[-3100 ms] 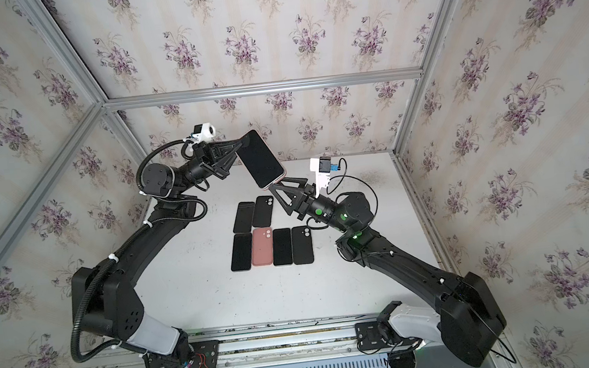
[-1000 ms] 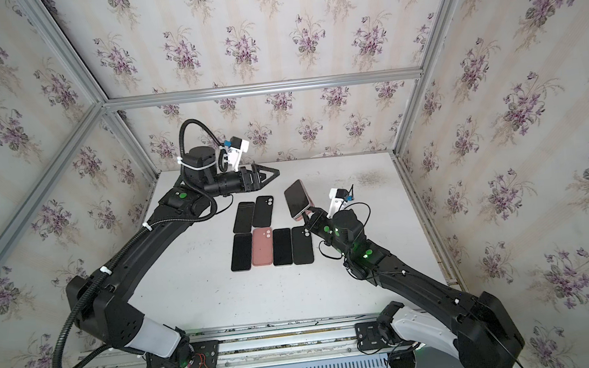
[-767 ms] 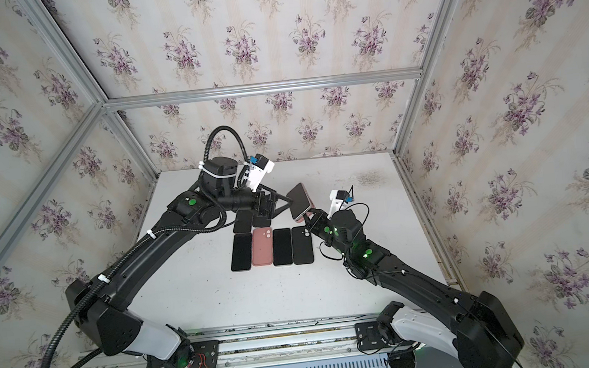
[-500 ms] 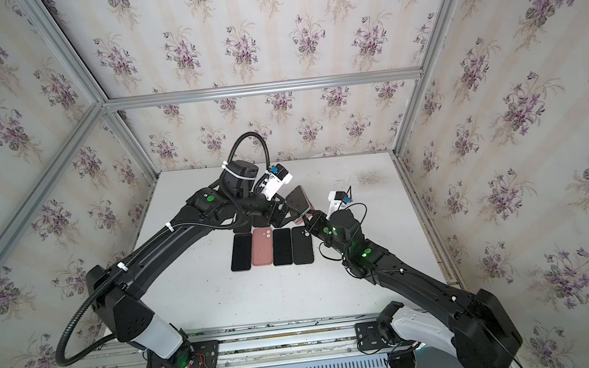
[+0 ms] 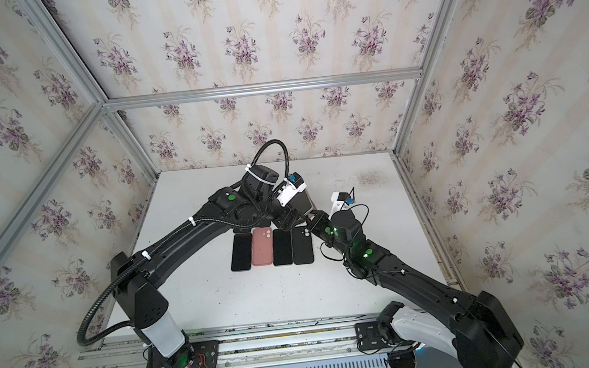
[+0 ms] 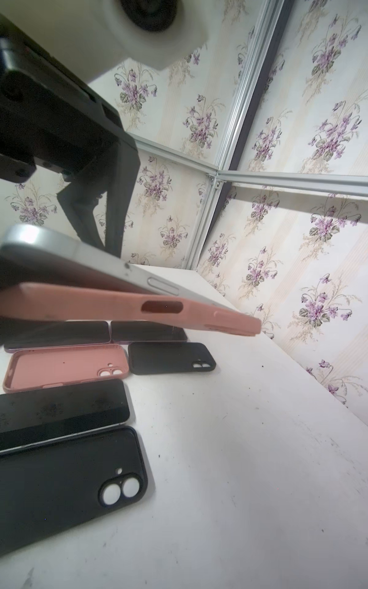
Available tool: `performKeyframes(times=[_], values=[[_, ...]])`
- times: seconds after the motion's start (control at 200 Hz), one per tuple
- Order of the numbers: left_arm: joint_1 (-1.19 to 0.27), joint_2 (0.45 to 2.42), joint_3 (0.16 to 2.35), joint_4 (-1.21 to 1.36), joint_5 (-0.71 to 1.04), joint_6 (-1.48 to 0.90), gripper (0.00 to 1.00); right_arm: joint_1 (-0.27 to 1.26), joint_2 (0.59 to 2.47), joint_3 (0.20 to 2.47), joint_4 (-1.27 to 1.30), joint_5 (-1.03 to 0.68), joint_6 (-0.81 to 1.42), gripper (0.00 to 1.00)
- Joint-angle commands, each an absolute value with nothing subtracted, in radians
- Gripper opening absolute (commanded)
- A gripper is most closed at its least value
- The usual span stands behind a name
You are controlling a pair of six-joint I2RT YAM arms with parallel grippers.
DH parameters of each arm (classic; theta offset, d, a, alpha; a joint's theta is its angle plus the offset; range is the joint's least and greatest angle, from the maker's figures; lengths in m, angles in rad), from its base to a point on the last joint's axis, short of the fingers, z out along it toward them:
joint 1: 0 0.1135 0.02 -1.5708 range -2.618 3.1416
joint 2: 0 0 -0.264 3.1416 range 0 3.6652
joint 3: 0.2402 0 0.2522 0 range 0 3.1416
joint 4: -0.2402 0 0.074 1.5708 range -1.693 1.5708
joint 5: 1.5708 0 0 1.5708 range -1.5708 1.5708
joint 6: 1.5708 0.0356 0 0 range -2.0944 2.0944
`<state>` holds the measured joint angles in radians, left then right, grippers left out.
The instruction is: Take the phone out of the phone case
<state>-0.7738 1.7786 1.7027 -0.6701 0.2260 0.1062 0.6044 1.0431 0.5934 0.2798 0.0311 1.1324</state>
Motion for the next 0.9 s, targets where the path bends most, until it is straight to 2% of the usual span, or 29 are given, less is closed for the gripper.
performKeyframes(times=[0.0, 0.18, 0.39, 0.55, 0.765, 0.894], values=[[-0.791, 1.797, 1.718, -0.681, 0.071, 0.131, 0.67, 0.606, 1.045, 0.596, 0.4, 0.014, 1.172, 0.0], [-0.817, 1.816, 1.75, -0.678, -0.068, 0.136, 0.56, 0.606, 1.052, 0.588, 0.429, 0.015, 1.208, 0.0], [-0.837, 1.831, 1.767, -0.654, -0.074, 0.159, 0.41, 0.606, 1.052, 0.586, 0.432, 0.018, 1.227, 0.0], [-0.839, 1.839, 1.761, -0.642, -0.037, 0.159, 0.34, 0.606, 1.048, 0.576, 0.431, 0.021, 1.23, 0.0], [-0.839, 1.841, 1.755, -0.625, 0.065, 0.172, 0.1, 0.606, 1.052, 0.574, 0.424, 0.018, 1.231, 0.0], [-0.839, 1.839, 1.751, -0.625, 0.078, 0.168, 0.01, 0.606, 1.057, 0.577, 0.414, 0.017, 1.234, 0.0]])
